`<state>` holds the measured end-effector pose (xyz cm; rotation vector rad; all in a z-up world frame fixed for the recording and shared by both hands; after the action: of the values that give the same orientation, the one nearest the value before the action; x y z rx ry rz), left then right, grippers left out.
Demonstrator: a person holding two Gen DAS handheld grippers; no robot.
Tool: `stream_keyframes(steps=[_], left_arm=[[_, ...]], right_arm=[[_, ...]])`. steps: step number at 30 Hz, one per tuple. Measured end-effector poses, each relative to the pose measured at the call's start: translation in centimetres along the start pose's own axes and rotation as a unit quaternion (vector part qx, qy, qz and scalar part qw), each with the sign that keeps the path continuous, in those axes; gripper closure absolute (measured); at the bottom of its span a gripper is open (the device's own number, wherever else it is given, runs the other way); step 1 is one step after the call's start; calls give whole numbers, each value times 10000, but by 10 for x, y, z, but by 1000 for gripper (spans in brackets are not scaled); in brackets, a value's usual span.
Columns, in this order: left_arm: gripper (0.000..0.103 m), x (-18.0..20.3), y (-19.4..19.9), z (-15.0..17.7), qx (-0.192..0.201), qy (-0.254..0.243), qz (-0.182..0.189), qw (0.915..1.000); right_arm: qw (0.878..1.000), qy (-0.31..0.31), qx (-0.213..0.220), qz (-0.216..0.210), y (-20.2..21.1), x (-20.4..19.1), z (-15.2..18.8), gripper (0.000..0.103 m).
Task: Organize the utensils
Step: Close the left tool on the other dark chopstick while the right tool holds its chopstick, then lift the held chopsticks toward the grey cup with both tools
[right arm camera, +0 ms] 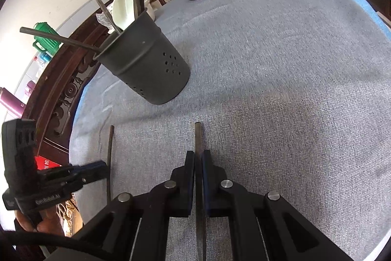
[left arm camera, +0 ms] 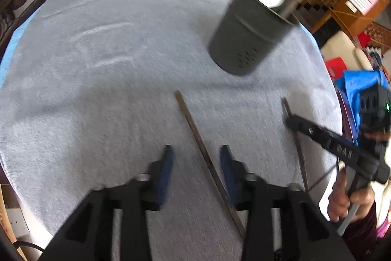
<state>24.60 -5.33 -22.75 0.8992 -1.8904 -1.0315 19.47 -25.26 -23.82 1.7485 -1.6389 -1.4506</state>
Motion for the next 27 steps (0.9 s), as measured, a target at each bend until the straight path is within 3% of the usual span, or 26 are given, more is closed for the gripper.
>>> stream_keyframes(steps=[9,11,16,18,20,27], left_arm=[[59,-2,-26,-49,-51,276,-137,9995],[64,-4,-29,-58,-39,315,-199,9993],[90,-4,-30,-73,4,169,-525,9985],[92,-5,-32,-76,37,182,-506,9985],[94,-5,-31,-75,62,208,-485,9986],[98,0,-17,-71,217,269,-431,9985]], right_arm=[[9965,253,-686,410,-12,-13,-15,88],[9951,408,-719,542,-16,-19,-17,84],[9914,832,-555,839,-20,-32,-18,81],[9881,1072,-497,982,-21,-37,-17,83],[9859,1182,-431,1104,-21,-39,-16,91],[9933,966,-173,615,1,-40,-23,95]])
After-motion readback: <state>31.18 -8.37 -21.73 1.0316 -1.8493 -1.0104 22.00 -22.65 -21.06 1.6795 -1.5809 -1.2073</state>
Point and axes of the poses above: each gripper's, at about its wrist camera, not at the fingertips, and y roughly against the way its jaws point, x to its right, z to its underside, the point moved 10 cm from there along -y, roughly the way its jaws point, and after that the axes turned 2 degrees about -y, right-handed, at the moved point
